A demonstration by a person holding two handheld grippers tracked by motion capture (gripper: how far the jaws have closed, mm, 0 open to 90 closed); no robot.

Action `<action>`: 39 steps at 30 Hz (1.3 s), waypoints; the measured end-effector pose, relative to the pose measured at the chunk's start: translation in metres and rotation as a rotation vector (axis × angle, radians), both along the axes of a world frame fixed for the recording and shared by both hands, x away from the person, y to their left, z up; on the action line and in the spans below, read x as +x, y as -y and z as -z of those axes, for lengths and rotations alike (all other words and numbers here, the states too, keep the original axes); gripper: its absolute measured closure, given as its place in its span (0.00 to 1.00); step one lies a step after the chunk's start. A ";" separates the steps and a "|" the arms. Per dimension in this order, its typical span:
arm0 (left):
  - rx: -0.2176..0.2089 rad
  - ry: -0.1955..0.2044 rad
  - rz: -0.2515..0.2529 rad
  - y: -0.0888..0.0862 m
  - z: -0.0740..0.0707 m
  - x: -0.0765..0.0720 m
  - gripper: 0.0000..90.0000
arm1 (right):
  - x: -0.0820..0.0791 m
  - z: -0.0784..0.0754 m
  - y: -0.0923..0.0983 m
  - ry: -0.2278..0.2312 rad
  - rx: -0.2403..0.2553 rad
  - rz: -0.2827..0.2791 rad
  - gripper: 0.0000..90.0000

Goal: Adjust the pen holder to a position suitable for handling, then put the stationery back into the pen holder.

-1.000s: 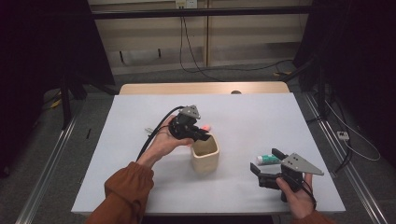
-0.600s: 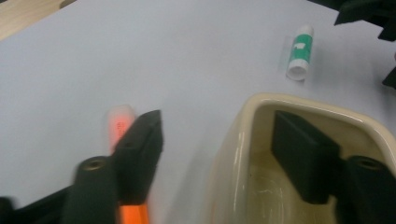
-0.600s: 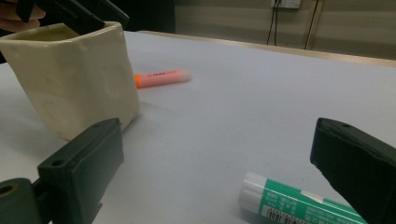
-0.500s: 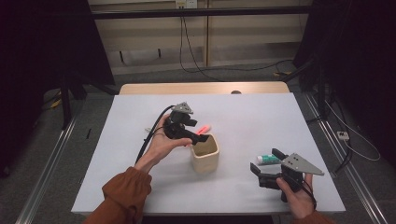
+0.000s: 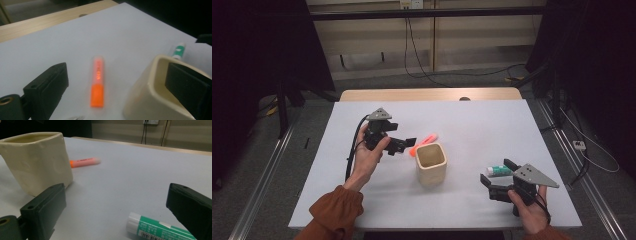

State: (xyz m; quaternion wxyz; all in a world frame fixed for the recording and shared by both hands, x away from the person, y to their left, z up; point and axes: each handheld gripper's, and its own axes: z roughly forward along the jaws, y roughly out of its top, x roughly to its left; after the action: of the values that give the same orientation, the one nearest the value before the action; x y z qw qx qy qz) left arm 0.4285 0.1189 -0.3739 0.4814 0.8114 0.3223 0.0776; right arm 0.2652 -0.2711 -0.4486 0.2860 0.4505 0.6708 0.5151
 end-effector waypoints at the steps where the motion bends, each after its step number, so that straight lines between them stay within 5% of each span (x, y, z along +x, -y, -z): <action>1: 0.004 0.007 -0.018 -0.004 0.001 -0.001 0.06 | 0.000 0.000 0.000 -0.001 -0.001 0.001 0.03; 9: -0.007 0.060 -0.098 -0.031 0.000 -0.016 0.07 | 0.002 0.000 -0.001 0.000 -0.011 -0.002 0.03; 20: 0.029 0.124 -0.150 -0.041 0.006 -0.034 0.06 | -0.002 0.000 0.000 0.003 -0.009 -0.003 0.03; 39: -0.010 0.054 -0.310 -0.081 0.028 -0.006 0.07 | -0.002 0.000 -0.001 0.003 -0.016 -0.008 0.03</action>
State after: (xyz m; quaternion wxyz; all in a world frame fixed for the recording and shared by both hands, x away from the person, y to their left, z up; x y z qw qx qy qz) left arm 0.4224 0.1995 -0.4023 0.4763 0.7470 0.4310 0.1711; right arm 0.2631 -0.2705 -0.4484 0.2885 0.4447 0.6764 0.5113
